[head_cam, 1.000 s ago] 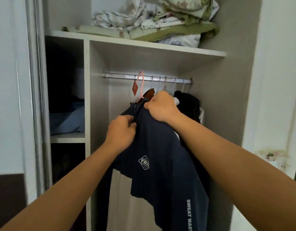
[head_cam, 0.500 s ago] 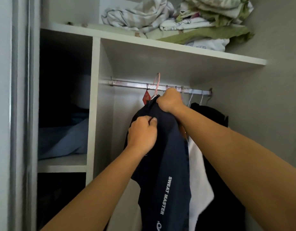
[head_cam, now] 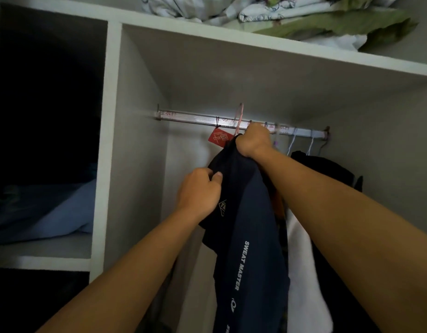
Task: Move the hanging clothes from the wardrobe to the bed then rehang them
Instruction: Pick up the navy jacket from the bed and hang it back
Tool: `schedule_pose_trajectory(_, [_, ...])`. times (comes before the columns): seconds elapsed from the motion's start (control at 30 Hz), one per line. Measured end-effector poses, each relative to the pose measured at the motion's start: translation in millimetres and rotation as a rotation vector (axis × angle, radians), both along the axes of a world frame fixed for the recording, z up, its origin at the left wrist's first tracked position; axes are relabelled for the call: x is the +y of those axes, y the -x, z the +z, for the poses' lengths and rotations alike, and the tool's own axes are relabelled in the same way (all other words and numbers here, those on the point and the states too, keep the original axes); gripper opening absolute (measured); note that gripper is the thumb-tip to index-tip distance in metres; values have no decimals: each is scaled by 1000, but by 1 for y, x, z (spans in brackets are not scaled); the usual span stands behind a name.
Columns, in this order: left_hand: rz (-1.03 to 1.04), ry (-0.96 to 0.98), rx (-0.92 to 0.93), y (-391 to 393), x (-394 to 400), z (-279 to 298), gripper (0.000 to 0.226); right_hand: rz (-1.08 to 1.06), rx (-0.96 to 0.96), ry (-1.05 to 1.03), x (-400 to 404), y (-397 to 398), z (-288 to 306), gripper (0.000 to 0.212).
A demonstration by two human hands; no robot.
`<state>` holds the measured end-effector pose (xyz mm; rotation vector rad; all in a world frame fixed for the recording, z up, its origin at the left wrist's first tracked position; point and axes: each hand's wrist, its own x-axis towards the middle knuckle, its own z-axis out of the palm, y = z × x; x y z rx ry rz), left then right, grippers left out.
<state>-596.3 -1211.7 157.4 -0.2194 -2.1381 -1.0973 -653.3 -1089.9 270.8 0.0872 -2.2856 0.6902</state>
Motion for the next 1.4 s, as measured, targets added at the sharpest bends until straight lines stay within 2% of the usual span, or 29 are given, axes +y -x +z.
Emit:
schedule_pose_trajectory(0.1, [8,-1,-16,14,-1,-3,31,-1,-16,32,2,14,-3,31])
schedule_pose_trajectory(0.2, [48,24,-30,21,-1,-4,28,-5,-13,54,3,26,-7,12])
schedule_pose_trajectory(0.27, [50,35,-30,24,-1,-4,29,-5,-29,65,3,30,-11,23])
schedule_pose_trajectory(0.33, [32,46,-38,24,-1,-5,29,13,-47,68,4,30,-15,23])
schedule_pose_trajectory(0.43, [22,54,-43,26,-2,-6,30,48,-83,36,2,27,-20,17])
schedule_pose_trajectory(0.5, [34,63,-48,25,-2,-6,29,56,-105,-15,1,24,-24,5])
schedule_pose_trajectory(0.6, [22,70,-65,21,-1,-6,29,58,-117,-65,3,21,-27,27])
schedule_pose_trajectory(0.73, [-27,129,-110,12,0,-4,31,44,-155,-171,5,9,-25,28])
schedule_pose_trajectory(0.8, [-47,185,-134,5,-1,-2,29,35,-160,-219,7,-1,-26,26])
schedule_pose_trajectory(0.9, [-43,232,-116,-6,-4,2,14,24,-149,-231,13,-18,-27,19])
schedule_pose_trajectory(1.0, [-40,241,-72,-21,-8,4,11,48,-210,-242,20,-44,-34,26])
schedule_pose_trajectory(1.2, [-134,194,20,-52,-5,-9,15,127,-341,-173,31,-110,-70,40])
schedule_pose_trajectory(1.4, [-214,249,15,-92,15,-29,24,23,-427,-344,52,-187,-103,22])
